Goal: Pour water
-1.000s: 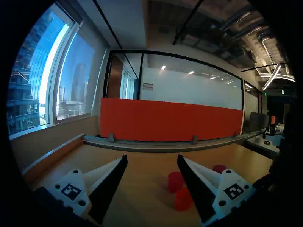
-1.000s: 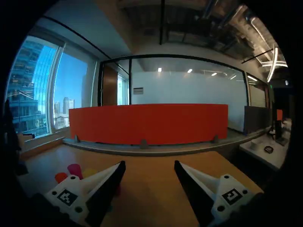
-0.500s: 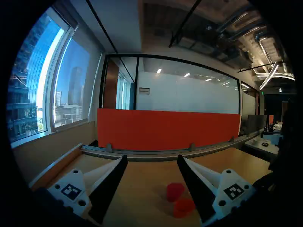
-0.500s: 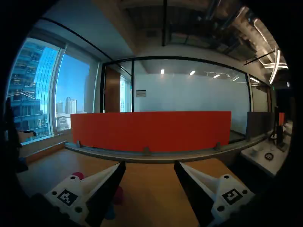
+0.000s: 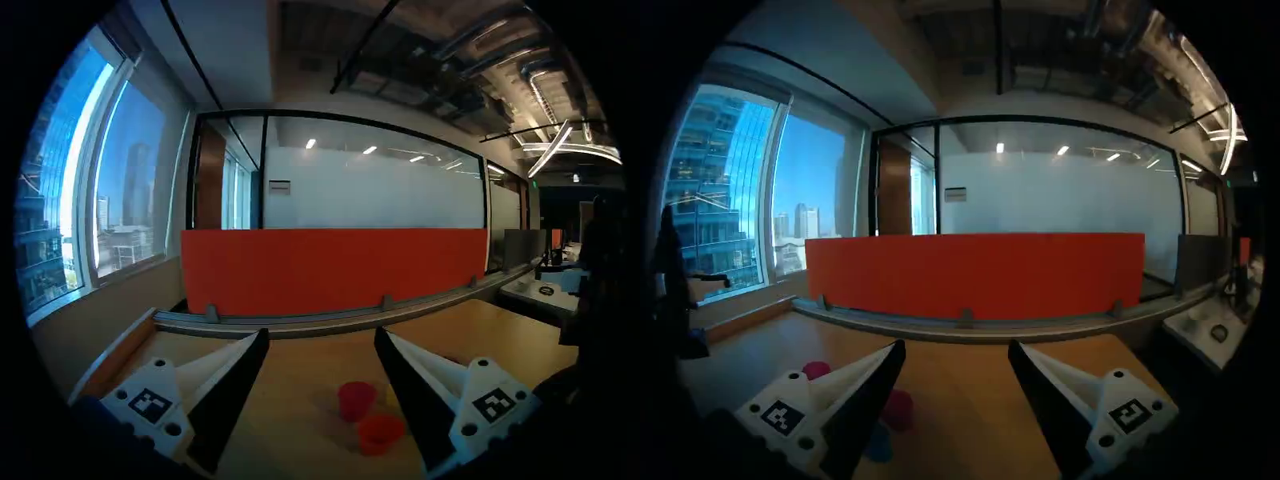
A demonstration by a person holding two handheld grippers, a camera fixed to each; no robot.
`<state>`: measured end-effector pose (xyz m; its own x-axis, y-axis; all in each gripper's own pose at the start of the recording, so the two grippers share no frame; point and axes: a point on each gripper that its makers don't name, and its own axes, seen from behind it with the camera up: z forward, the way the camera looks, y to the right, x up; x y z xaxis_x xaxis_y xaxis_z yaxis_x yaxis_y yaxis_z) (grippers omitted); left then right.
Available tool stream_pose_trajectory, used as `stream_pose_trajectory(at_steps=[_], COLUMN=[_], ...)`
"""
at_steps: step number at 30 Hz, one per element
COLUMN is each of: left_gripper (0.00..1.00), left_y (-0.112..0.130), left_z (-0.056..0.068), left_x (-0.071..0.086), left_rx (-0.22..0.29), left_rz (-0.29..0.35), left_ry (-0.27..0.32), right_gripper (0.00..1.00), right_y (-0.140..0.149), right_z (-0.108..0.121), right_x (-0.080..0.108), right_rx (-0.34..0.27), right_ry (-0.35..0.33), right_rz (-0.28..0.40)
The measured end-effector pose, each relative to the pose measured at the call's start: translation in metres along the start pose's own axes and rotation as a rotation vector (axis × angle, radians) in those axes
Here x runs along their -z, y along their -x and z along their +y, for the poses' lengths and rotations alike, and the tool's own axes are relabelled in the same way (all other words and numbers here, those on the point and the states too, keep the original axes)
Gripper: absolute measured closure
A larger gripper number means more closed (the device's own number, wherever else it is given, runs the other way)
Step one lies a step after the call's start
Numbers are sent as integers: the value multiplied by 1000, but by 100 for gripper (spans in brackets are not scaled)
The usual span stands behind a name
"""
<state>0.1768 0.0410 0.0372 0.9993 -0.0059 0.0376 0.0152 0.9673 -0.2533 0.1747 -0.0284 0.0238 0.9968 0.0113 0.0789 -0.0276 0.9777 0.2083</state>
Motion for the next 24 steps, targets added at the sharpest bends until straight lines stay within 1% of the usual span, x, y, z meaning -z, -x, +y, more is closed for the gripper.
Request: stream_pose_trajectory(at_steps=[9,13,17,20,24], left_gripper=[2,2,2,2,2], left_y=[3,1,-5,-7,-8], left_z=[22,31,41,46,52], left_x=[-2,-1,0,1,2], left_rx=[-23,-22,-15,-20,-29], left_rz=[-17,-22,-10,-3,-5], left_ry=[124,172,228,259,290], right_gripper=[1,1,1,1,1], right_y=[-7,-13,-16,-18,-19], right_z=[-25,-41,-55,-62,-67], right_x=[6,10,12,14,14], right_rx=[16,21,14,7,6], right_ry=[-145,-215,-279,-311,-334], right_rz=[1,8,7,4,5])
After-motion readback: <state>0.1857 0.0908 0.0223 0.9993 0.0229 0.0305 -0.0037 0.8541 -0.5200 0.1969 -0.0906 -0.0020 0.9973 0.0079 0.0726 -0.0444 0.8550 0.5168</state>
